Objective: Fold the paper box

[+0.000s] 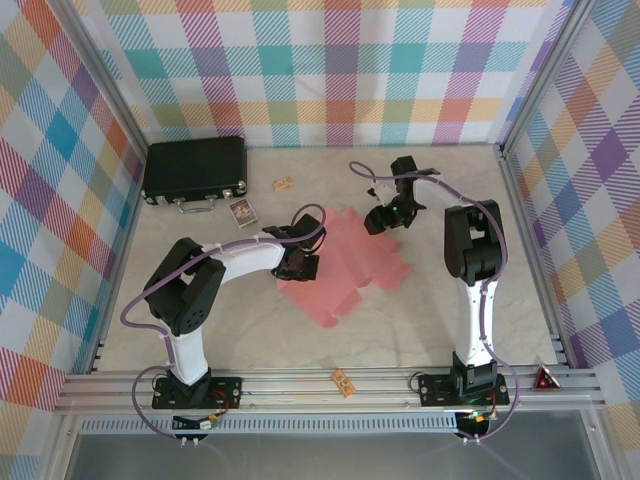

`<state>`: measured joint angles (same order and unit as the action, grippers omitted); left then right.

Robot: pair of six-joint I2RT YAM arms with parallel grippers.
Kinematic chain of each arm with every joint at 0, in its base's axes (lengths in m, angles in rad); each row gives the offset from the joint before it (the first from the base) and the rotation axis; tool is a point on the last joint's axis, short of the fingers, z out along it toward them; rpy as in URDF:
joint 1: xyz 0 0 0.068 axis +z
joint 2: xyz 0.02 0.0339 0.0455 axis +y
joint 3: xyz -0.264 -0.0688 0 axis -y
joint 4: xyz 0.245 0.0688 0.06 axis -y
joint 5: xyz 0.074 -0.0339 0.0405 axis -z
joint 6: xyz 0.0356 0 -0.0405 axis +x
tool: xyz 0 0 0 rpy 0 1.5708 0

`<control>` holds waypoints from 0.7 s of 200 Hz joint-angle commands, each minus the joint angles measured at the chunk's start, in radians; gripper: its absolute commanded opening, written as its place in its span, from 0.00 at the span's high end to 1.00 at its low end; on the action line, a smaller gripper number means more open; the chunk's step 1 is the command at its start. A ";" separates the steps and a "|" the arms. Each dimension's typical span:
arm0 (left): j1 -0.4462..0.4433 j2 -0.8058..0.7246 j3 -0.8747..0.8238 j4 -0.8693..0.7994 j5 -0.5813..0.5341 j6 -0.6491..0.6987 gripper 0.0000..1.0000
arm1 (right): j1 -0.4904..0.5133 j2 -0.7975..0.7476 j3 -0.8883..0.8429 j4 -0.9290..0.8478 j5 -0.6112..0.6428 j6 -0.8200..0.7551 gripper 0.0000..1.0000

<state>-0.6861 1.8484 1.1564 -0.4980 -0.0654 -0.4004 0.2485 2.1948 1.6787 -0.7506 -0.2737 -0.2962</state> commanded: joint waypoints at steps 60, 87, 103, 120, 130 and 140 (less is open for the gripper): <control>-0.004 0.038 -0.009 -0.018 0.016 -0.015 1.00 | 0.008 0.021 0.027 -0.136 -0.111 -0.075 0.40; -0.004 0.041 -0.007 -0.018 0.018 -0.017 1.00 | 0.007 0.012 0.030 -0.143 -0.120 -0.077 0.40; -0.004 0.044 -0.006 -0.019 0.019 -0.017 1.00 | 0.008 -0.001 0.033 -0.145 -0.135 -0.074 0.41; -0.004 0.043 -0.006 -0.019 0.017 -0.018 1.00 | 0.007 -0.022 0.033 -0.141 -0.155 -0.069 0.41; -0.003 0.044 -0.006 -0.019 0.018 -0.018 1.00 | 0.008 -0.036 0.033 -0.139 -0.164 -0.067 0.41; -0.004 0.044 -0.006 -0.018 0.017 -0.017 1.00 | 0.008 -0.050 0.033 -0.136 -0.173 -0.064 0.41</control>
<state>-0.6861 1.8496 1.1564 -0.4976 -0.0654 -0.4034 0.2493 2.1963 1.6890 -0.8585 -0.3706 -0.3500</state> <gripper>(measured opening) 0.047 0.594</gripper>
